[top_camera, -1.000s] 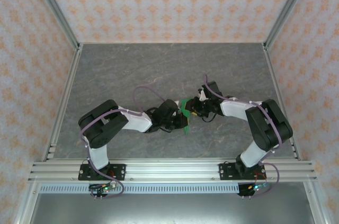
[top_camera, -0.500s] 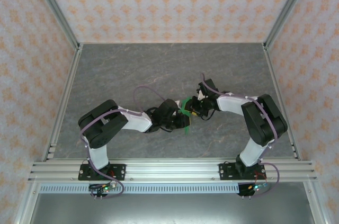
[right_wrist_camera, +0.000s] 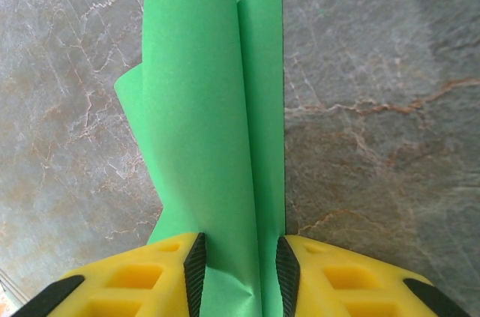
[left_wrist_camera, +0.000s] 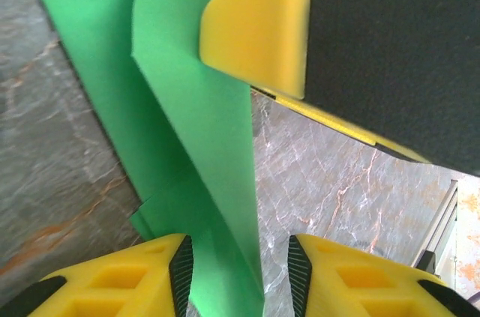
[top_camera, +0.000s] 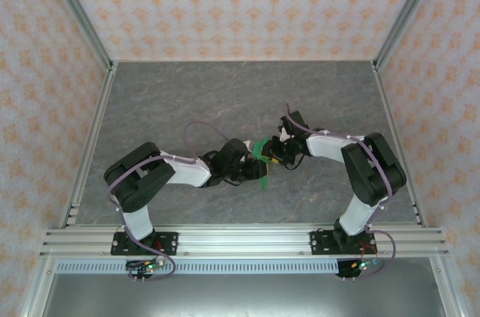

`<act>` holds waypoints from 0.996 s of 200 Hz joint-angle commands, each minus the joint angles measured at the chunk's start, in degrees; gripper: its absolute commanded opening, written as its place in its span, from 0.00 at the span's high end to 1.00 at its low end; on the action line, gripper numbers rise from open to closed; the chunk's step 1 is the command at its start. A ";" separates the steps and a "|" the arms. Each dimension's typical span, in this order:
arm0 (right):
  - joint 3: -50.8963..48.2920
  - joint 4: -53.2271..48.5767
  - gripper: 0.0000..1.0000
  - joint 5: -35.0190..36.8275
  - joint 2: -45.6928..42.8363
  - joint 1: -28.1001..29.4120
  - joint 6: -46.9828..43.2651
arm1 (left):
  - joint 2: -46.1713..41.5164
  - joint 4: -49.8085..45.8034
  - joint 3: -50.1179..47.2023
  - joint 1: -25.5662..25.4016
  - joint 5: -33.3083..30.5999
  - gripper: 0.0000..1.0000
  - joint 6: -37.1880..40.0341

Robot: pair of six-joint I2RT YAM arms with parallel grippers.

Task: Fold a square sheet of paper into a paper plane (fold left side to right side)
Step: Fold the wing for the fifth time at the center of the table.

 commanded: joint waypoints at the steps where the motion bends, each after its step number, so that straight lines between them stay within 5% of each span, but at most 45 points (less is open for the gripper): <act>1: -0.10 -1.23 0.64 2.52 3.13 0.56 -1.01 | -3.66 -1.52 -1.90 1.47 -1.50 0.58 0.08; 78: -0.30 -0.83 0.64 2.07 3.12 0.56 -1.04 | -3.05 5.70 -2.73 8.33 4.50 0.59 -5.42; 199: -0.72 -0.88 0.64 1.86 2.83 0.56 -1.10 | 5.39 8.65 3.44 9.63 7.79 0.71 -8.01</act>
